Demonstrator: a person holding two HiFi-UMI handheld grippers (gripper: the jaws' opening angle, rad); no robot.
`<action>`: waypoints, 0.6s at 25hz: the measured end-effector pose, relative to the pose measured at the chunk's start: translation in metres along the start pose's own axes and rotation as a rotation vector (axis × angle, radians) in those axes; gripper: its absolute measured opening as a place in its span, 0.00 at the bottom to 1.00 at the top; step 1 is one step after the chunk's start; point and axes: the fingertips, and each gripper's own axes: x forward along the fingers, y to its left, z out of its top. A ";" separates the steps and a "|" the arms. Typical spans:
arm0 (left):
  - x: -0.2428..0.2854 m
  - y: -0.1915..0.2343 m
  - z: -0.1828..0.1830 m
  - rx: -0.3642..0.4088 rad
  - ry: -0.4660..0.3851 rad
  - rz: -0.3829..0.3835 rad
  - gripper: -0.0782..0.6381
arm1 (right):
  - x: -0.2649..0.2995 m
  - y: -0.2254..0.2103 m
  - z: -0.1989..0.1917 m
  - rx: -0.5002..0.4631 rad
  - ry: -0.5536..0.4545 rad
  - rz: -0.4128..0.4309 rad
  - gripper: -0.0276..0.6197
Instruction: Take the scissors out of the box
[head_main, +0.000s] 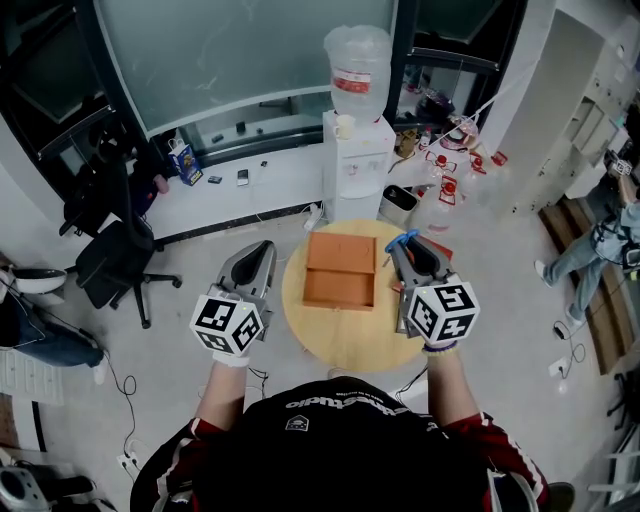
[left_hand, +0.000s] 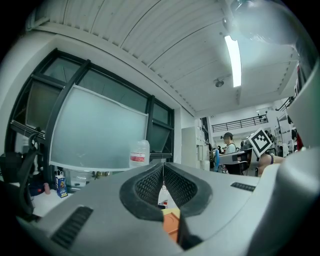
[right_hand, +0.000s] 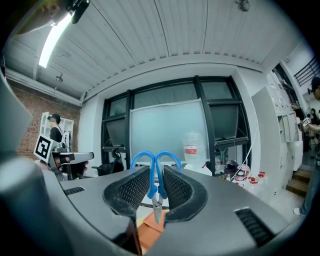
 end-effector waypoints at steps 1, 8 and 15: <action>0.000 0.000 0.000 -0.001 0.000 0.000 0.14 | 0.000 0.000 0.000 0.001 0.001 0.001 0.22; -0.004 0.003 -0.001 -0.011 0.000 -0.003 0.14 | 0.000 0.006 0.000 0.000 0.001 0.007 0.22; -0.003 0.006 0.003 -0.007 -0.006 -0.010 0.14 | 0.002 0.009 0.004 0.001 -0.009 0.011 0.22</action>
